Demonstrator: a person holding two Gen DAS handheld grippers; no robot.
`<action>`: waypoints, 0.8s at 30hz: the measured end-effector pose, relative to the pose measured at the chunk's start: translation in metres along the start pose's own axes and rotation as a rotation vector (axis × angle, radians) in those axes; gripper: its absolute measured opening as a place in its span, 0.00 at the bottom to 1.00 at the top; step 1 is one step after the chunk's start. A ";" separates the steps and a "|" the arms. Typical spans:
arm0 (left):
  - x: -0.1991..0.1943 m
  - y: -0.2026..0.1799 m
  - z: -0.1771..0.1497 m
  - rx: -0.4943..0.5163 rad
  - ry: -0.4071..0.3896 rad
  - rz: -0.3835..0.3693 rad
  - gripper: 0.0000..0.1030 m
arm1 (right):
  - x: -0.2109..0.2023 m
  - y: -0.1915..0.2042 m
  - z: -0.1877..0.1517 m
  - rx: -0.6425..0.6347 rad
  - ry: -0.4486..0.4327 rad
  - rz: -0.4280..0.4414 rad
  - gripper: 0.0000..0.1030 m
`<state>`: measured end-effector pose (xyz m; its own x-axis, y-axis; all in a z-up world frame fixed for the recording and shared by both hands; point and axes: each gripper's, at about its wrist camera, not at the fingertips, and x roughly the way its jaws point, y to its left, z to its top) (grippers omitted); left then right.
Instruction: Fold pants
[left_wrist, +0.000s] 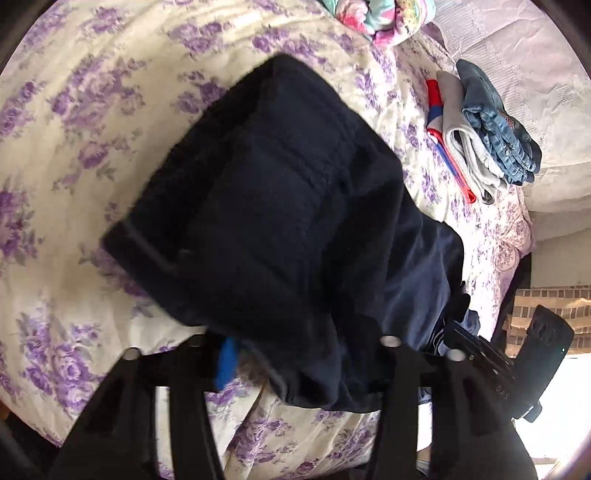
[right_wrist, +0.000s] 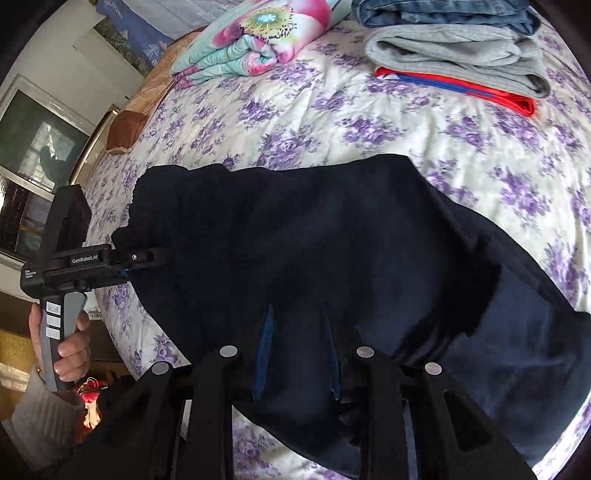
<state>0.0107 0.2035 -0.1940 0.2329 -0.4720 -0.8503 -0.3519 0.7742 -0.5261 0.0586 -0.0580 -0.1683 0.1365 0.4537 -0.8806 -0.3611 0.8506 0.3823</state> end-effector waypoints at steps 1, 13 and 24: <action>0.005 0.000 0.002 -0.001 0.003 0.017 0.58 | 0.003 0.005 0.002 -0.005 0.003 0.006 0.26; -0.057 -0.057 -0.031 0.199 -0.201 -0.046 0.17 | 0.019 -0.007 0.011 -0.032 0.034 -0.057 0.26; -0.049 -0.147 -0.038 0.435 -0.169 -0.075 0.17 | 0.033 -0.021 0.002 0.004 0.071 -0.054 0.21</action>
<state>0.0172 0.0966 -0.0755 0.3997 -0.4860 -0.7772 0.0759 0.8625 -0.5003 0.0723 -0.0600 -0.2051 0.0898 0.3868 -0.9178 -0.3514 0.8745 0.3342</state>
